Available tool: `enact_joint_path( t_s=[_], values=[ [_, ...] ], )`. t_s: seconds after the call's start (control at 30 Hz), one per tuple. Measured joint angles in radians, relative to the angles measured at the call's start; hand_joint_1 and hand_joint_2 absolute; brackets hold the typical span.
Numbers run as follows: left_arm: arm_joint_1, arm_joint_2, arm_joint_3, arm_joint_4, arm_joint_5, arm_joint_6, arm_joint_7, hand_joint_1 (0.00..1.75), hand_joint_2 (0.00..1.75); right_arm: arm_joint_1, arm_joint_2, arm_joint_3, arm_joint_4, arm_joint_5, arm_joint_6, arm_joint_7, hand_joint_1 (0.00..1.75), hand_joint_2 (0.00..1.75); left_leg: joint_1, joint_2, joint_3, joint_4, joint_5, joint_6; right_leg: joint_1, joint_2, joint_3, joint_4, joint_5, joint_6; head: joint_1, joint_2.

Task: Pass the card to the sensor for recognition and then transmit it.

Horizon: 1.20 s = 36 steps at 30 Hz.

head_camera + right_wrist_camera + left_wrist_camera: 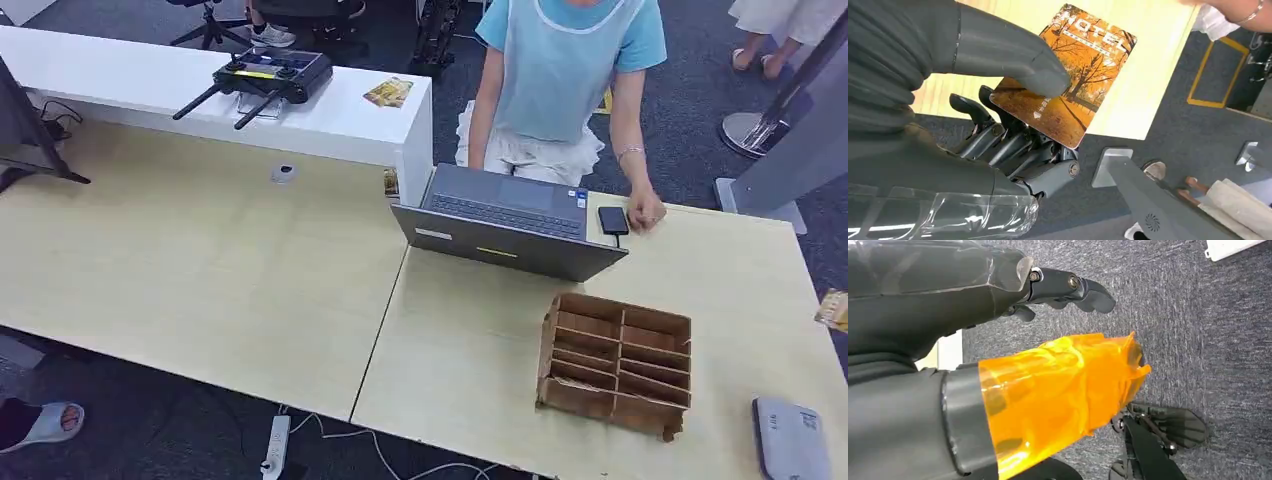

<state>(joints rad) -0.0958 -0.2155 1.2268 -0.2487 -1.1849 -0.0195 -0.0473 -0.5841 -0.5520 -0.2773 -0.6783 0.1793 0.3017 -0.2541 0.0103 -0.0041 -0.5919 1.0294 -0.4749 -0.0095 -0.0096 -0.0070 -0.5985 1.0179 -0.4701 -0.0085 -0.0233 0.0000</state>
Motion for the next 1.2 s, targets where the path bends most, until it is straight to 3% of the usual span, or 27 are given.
enact_joint_path(
  t_s=[0.7,1.2],
  values=[
    [0.000,-0.002,0.000,0.000,0.002,-0.001,-0.003,0.00,0.00,0.038,0.000,-0.033,0.040,-0.003,-0.013,-0.005,1.75,1.75,0.000,0.000,0.000,0.000,0.000,0.000,0.000,0.000,0.000,0.000,0.000,0.000,0.000,0.000],
    [0.000,-0.003,0.000,0.000,0.008,0.004,0.004,0.00,0.00,0.217,0.028,-0.101,-0.136,-0.047,0.059,-0.014,1.75,1.75,0.000,-0.001,-0.001,0.000,-0.001,0.001,0.000,-0.001,0.000,0.000,-0.001,0.002,0.000,0.000]
  ],
)
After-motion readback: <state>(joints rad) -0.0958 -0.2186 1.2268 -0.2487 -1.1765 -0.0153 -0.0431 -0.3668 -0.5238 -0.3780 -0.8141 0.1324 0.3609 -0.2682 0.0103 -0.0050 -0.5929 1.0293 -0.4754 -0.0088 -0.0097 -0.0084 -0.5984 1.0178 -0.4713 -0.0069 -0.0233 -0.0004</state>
